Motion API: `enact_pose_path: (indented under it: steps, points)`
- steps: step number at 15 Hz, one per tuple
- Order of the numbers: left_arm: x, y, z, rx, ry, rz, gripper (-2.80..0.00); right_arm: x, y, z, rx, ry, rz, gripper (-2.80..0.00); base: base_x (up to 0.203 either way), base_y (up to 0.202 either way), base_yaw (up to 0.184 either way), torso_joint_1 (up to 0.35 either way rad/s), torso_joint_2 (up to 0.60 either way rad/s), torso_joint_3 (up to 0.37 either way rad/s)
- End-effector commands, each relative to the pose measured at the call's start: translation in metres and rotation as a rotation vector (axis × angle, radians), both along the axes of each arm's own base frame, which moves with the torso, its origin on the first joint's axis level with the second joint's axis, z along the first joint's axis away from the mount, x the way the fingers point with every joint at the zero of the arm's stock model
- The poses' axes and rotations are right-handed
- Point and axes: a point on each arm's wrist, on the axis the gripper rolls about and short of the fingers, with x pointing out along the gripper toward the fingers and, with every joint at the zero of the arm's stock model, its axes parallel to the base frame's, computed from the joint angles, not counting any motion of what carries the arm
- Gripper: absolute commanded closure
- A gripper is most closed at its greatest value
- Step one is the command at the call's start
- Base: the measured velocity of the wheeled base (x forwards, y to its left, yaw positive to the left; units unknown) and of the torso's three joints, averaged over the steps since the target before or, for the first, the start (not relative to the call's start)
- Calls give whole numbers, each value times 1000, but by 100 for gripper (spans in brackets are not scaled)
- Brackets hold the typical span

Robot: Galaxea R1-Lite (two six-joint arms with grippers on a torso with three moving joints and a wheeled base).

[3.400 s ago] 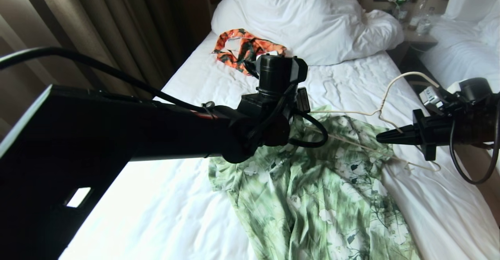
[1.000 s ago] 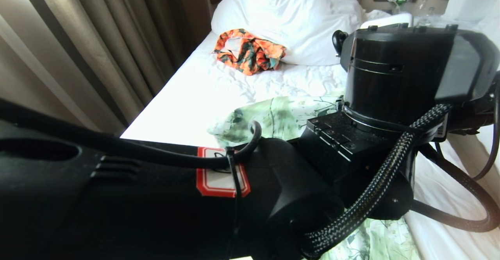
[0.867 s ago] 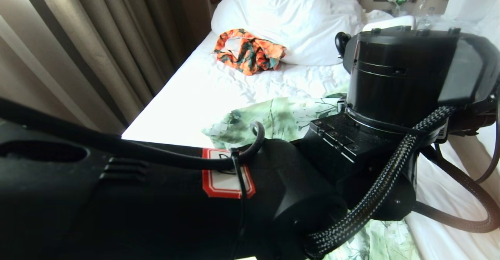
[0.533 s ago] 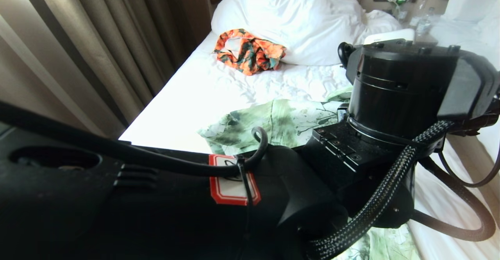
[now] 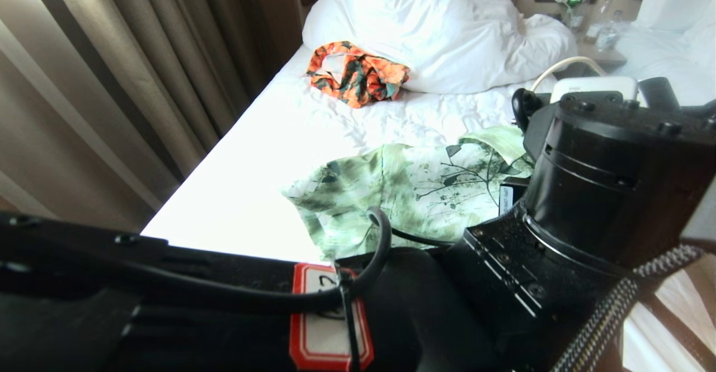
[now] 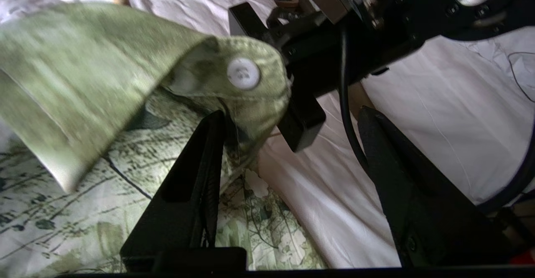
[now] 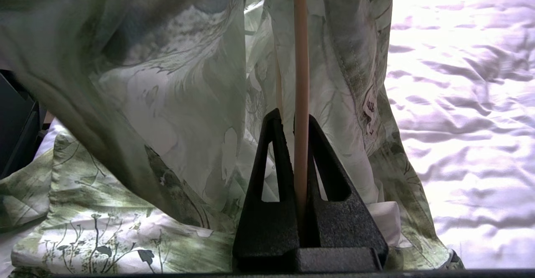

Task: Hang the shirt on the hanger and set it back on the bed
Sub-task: Hook one side of the shirt onto the hanger

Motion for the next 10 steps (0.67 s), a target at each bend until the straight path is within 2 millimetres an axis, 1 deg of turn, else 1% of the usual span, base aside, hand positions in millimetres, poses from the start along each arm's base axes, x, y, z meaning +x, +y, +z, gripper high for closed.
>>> enact_pose_path:
  steps: [1,3,4,6,7,8,10]
  points:
    - [-12,5,-10,36,14,-21,-280,3,0,-1,5,-1,7,0,0,0,0,0,0,0]
    - [-15,7,-23,76,30,-18,-280,2,0,2,6,-10,8,0,0,0,0,0,0,0]
    - [-16,12,-27,93,34,-10,-280,2,0,4,7,-16,8,0,0,0,0,0,0,0]
    - [-18,28,-31,117,37,16,-280,-1,0,7,8,-24,10,0,0,0,0,0,0,0]
    - [-16,35,-34,129,36,53,-240,-2,1,8,8,-26,12,0,0,0,0,0,0,0]
    - [-13,46,-31,124,32,83,0,-3,1,8,9,-27,14,0,0,0,0,0,0,0]
    - [-14,63,-24,112,27,104,0,-4,5,8,8,-22,23,0,0,0,0,0,0,0]
